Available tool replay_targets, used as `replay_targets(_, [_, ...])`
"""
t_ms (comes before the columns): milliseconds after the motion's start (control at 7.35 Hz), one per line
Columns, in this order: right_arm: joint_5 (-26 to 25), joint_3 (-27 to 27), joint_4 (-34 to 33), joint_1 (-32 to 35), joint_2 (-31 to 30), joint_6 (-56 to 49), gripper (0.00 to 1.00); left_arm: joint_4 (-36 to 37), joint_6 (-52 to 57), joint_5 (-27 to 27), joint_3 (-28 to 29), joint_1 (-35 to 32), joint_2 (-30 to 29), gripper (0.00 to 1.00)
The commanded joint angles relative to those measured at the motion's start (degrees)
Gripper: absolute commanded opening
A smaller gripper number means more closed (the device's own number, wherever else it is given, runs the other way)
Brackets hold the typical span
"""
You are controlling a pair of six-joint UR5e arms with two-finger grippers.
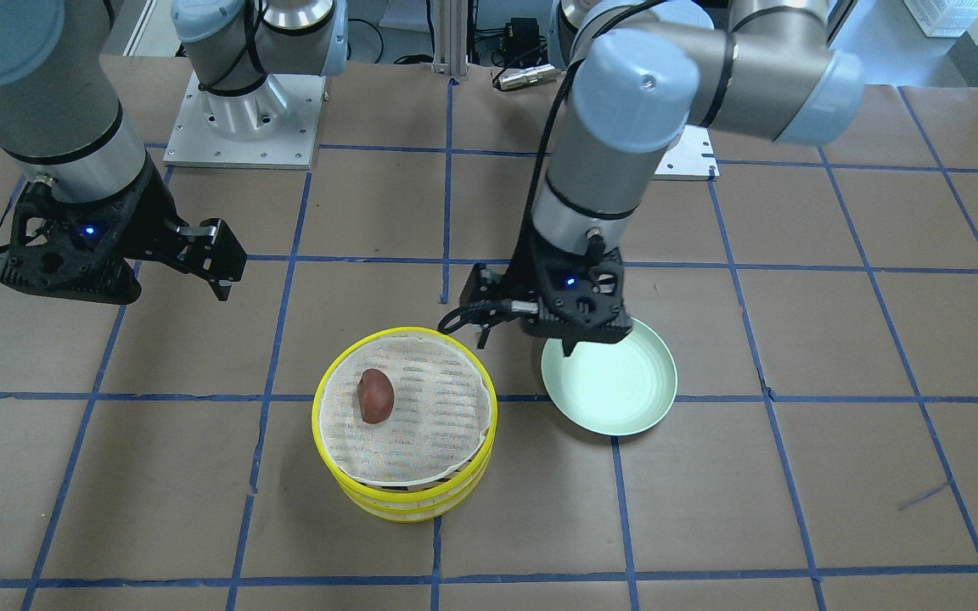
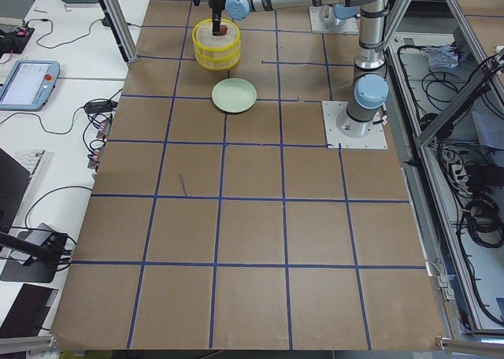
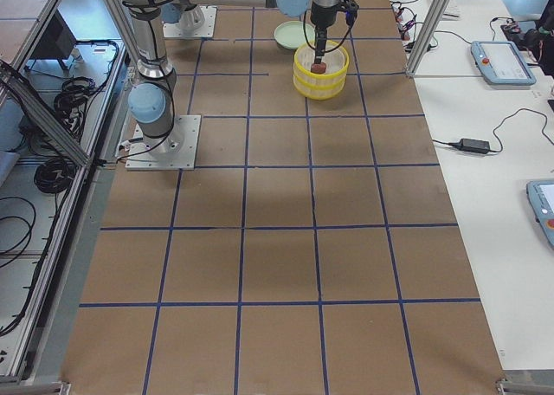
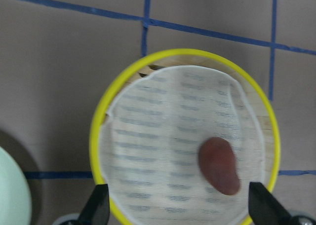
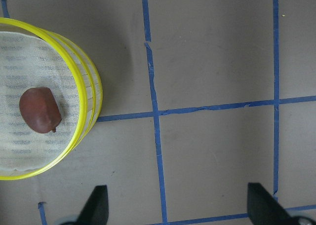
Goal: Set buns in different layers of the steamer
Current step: 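Raise left gripper up and away from the steamer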
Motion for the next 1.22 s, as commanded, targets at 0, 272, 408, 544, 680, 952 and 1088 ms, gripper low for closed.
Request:
replay_targets(0, [0.1,0.0,-0.1,0.0,0.0,0.0,1.00,-7.4,4.7,6.0,0.3,2.0,9.2,1.00])
replay_targets(272, [-0.6,0.0,-0.1,0.0,-0.2,-0.4,1.00,-7.5,4.8,10.2,0.1,1.7,12.1,1.00])
replay_targets(408, [-0.4,0.0,-0.2,0.0,0.0,-0.4,1.00,-7.2,4.7,11.5,0.1,1.7,12.6,1.00])
replay_targets(544, [-0.5,0.2,-0.1,0.0,0.0,-0.4,1.00,-7.4,4.8,11.6,-0.1,1.7,13.4,1.00])
replay_targets(680, [-0.5,0.2,-0.1,0.0,0.0,-0.4,1.00,-6.8,4.6,11.6,0.0,0.9,13.0,1.00])
replay_targets(952, [-0.4,0.3,-0.3,0.0,0.1,-0.4,1.00,-7.6,4.6,11.7,-1.1,-2.4,15.2,1.00])
replay_targets(1088, [-0.4,0.2,-0.3,0.0,0.1,-0.4,1.00,-7.7,4.9,11.7,-1.1,-3.6,15.6,1.00])
